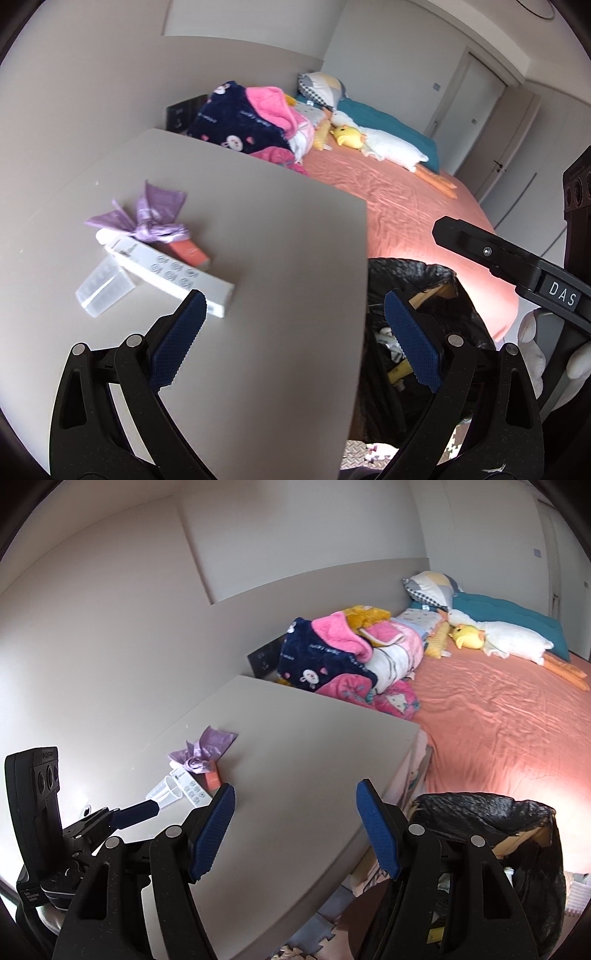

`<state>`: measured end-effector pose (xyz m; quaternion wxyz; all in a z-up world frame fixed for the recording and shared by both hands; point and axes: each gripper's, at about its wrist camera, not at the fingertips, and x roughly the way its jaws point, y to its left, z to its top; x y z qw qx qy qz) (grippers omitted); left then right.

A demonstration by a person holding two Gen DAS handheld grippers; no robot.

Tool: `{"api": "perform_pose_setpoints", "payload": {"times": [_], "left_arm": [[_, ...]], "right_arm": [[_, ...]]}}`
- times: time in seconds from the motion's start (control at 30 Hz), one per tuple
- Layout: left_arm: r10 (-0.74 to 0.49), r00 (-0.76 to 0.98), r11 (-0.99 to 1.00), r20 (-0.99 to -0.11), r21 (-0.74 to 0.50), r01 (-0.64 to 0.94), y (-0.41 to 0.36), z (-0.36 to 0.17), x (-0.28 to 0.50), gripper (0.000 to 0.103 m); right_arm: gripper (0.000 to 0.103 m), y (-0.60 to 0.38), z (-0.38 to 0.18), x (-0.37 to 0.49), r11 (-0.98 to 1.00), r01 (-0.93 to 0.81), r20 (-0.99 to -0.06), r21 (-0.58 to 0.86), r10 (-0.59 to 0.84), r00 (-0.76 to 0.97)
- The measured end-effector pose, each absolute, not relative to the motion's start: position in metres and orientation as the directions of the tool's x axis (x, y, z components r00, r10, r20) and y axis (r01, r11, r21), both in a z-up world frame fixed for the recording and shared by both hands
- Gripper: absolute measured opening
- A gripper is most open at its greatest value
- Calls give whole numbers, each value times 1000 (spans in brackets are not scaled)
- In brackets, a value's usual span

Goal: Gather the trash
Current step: 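Move both tools back over the table toward the measuring cup and white box, then grasp the clear measuring cup with the left tool while the right grasps the white box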

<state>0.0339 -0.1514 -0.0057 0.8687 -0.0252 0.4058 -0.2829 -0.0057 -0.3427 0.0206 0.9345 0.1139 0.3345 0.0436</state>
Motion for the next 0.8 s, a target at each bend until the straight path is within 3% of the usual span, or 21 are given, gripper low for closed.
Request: {"api": "perform_pose_setpoints", "payload": {"times": [0.57, 0.8], "left_arm": [[-391, 583, 914, -713, -226, 336, -72, -27, 55, 94], [-339, 590, 932, -733, -174, 319, -56, -39, 73, 85]], "right_arm": [[69, -264, 4, 41, 968, -160, -658, 191, 247, 712], [65, -241, -3, 57, 961, -214, -680, 177, 277, 679]]}}
